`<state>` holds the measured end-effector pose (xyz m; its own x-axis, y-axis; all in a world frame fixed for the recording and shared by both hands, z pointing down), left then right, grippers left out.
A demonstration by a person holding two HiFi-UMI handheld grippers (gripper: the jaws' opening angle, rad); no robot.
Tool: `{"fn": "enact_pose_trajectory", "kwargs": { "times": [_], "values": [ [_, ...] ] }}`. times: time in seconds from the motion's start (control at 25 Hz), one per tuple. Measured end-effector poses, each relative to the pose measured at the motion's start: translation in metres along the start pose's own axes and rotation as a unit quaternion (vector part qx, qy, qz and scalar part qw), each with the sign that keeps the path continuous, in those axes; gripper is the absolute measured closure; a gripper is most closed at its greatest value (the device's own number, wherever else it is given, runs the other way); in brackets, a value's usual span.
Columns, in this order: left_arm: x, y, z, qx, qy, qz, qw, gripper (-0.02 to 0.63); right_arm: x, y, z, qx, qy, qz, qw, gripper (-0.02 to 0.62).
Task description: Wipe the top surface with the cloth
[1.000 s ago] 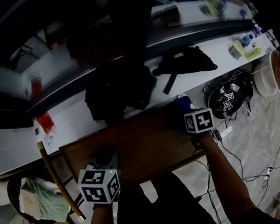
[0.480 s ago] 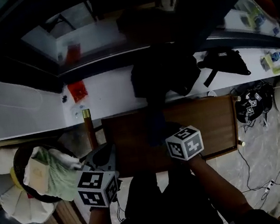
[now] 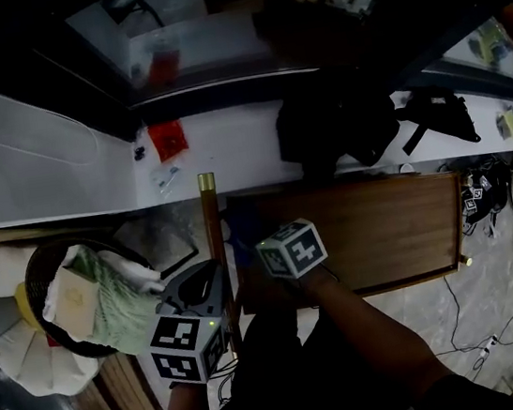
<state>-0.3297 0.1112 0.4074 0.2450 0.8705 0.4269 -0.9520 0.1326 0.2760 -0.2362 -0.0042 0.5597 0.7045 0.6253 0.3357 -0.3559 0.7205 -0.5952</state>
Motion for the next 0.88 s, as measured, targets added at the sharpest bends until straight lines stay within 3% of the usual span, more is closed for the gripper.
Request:
{"fn": "enact_pose_trajectory", "kwargs": {
  "times": [0.2, 0.44, 0.88],
  "values": [
    [0.002, -0.001, 0.001, 0.019, -0.007, -0.002, 0.9998, 0.595, -0.002, -0.001, 0.018, 0.023, 0.020, 0.007, 1.000, 0.485],
    [-0.001, -0.010, 0.009, 0.019, -0.001, 0.003, 0.9998, 0.595, -0.005, -0.001, 0.015, 0.043, 0.036, -0.031, 0.998, 0.485],
    [-0.025, -0.076, 0.051, 0.044, 0.026, 0.026, 0.9984, 0.595, 0.029, -0.053, -0.040, 0.080, 0.054, -0.022, 0.995, 0.488]
  ]
}}
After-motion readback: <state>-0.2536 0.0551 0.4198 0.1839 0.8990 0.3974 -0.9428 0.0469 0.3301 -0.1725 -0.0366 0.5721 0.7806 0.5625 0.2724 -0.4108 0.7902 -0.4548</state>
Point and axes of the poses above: the fingertips, and each gripper's own axes: z forward along the fingers, y to its left, x out of its underside, the point moved 9 cm from there along -z, backward along the fingers, and after that the axes turned 10 degrees about y, right-handed, at the moved point
